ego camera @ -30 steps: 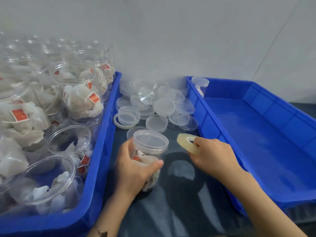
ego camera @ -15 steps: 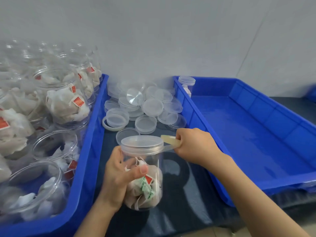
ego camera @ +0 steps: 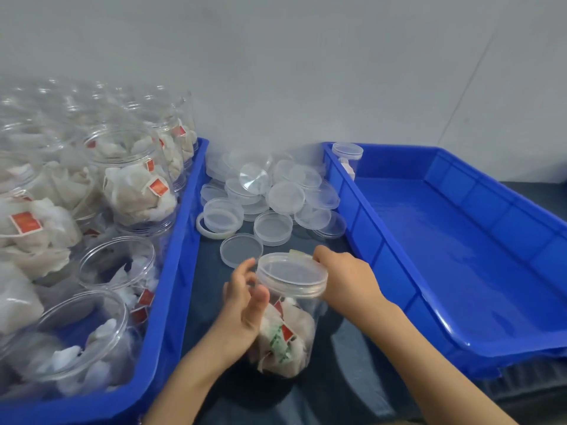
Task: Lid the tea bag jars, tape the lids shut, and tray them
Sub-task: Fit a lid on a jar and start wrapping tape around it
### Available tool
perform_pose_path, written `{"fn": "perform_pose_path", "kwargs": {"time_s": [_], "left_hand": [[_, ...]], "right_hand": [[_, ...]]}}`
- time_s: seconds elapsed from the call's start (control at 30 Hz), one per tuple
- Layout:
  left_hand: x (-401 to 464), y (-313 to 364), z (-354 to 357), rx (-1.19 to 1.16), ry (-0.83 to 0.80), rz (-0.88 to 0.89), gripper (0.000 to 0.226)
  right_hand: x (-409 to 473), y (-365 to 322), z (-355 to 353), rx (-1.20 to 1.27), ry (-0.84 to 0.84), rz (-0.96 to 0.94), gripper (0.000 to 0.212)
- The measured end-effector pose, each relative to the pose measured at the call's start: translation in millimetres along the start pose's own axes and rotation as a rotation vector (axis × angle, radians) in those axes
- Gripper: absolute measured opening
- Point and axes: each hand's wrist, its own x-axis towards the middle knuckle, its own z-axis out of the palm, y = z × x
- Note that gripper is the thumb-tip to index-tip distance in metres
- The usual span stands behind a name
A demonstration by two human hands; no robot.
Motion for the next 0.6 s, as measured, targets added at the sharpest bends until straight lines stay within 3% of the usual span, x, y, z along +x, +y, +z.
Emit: {"fn": "perform_pose_path", "kwargs": {"time_s": [0.03, 0.1, 0.2, 0.3, 0.4, 0.5, 0.53, 0.6], "left_hand": [[-2.1, -3.0, 1.4, -0.023, 0.096, 0.023, 0.132], [-5.3, -4.0, 4.2, -0.038, 0.159, 0.085, 0.098], [-7.6, -1.5, 6.1, -0.015, 0.21, 0.139, 0.043], [-9.2, 6.6, 12.8, -0.018, 0.338, 0.113, 0.026], [-10.8, 6.0, 17.8, 0.032, 0.331, 0.04, 0.046], [-8.9, 6.0, 24.1, 0.206, 0.254, -0.033, 0.117], [-6.2, 7.1, 24.5, 0.254, 0.269, -0.062, 0.129], [0.3, 5.4, 21.6, 0.261, 0.323, -0.095, 0.124]], "right_hand": [[-0.6, -1.4, -1.0, -0.009, 0.011, 0.01, 0.018], [-1.7, -4.1, -0.2, -0.058, 0.028, 0.037, 0.03], [-2.9, -4.8, 8.0, -0.097, 0.034, 0.139, 0.015], [-4.3, -7.1, 17.4, -0.096, 0.028, 0.204, 0.008], [-6.8, -8.5, 21.2, -0.066, 0.076, 0.221, 0.009], [-11.0, -4.1, 20.8, 0.005, 0.051, 0.146, 0.024], [-12.3, -2.1, 20.1, 0.033, 0.019, 0.112, 0.026], [-13.7, 1.7, 17.8, 0.131, -0.025, 0.07, 0.022]]}}
